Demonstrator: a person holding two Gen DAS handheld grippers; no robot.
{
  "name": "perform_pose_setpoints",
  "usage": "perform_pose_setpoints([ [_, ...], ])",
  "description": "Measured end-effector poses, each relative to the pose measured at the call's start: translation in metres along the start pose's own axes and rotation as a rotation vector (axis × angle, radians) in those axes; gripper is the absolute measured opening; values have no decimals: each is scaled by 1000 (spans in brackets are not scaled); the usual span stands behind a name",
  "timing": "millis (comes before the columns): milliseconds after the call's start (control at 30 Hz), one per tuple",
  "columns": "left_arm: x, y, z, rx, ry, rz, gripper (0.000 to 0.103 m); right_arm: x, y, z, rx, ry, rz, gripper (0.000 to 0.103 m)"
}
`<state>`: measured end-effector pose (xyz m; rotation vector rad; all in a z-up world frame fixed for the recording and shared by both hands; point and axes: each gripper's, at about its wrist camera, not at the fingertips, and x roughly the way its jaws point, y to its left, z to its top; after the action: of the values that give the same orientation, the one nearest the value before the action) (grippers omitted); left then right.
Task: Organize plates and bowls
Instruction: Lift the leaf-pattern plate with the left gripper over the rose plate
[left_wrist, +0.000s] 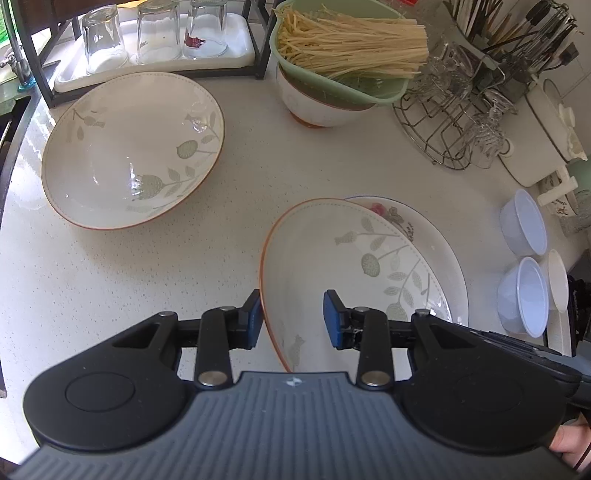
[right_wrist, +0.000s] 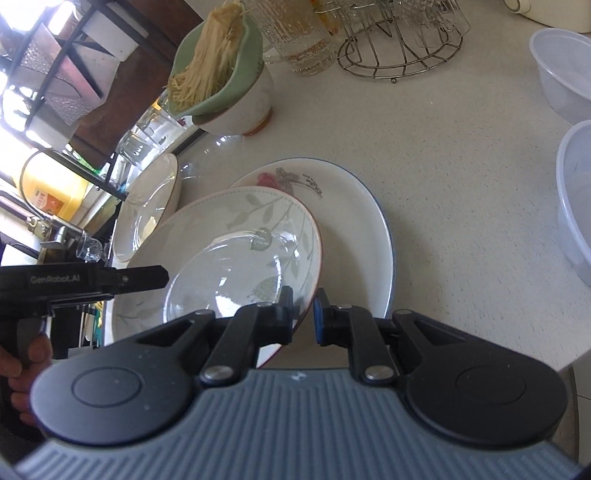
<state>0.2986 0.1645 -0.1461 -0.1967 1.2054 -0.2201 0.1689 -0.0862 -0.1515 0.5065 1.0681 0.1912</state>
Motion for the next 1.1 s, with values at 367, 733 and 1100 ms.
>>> perform_pose_setpoints([
  [367, 9, -8, 3, 22, 49, 39, 40, 4, 2, 3, -45, -9, -41, 16],
  [733, 19, -4, -2, -17, 92, 38, 41, 5, 5, 4, -86, -14, -82, 15],
  [1100, 28, -17, -3, 32, 119, 83, 42, 1, 5, 3, -87, -38, -122, 15],
])
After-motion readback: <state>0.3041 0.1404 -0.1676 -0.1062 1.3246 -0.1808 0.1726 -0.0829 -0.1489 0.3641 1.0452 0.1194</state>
